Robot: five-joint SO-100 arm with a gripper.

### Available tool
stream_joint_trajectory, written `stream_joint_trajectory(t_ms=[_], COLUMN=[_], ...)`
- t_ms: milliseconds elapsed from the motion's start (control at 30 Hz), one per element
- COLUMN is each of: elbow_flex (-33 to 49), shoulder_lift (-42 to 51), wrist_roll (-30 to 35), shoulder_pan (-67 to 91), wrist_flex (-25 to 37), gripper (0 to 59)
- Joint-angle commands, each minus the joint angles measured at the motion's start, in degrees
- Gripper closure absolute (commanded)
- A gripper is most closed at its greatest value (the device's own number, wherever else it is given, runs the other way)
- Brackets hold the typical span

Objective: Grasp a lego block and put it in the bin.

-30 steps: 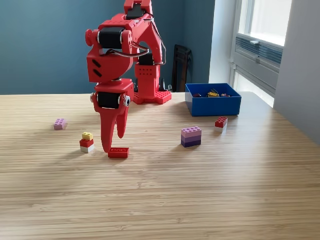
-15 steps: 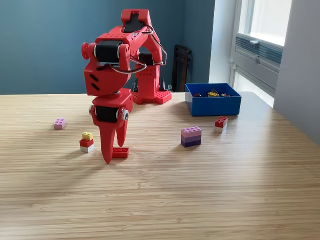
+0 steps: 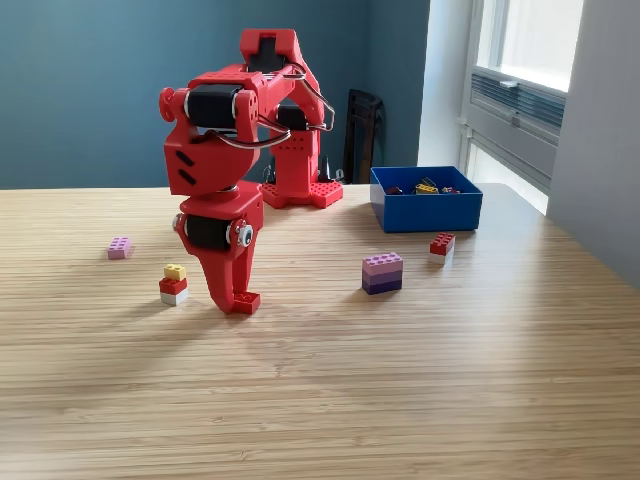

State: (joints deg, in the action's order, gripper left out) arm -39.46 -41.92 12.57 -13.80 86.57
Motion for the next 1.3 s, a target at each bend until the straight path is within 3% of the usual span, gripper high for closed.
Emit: stream_joint_trajectory(t_ms=[33, 367, 433, 633, 967, 1300], elbow_flex=[1.2, -10.3, -8.3, -10.7, -14.7, -25.6], shoulder_lift=[-0.7, -1.7, -2.7, -15.0, -34.0, -42.3], wrist_roll=[0.5, 0.4, 0.4, -0.3, -0.4, 2.2], shoulder_pan=[-0.1, 0.7, 0.7, 4.1, 15.8, 35.5], wrist_flex=[1.1, 0.9, 2.3, 3.2, 10.3, 13.4], gripper=[58.5, 58.5, 58.5, 58.6, 58.6, 58.6])
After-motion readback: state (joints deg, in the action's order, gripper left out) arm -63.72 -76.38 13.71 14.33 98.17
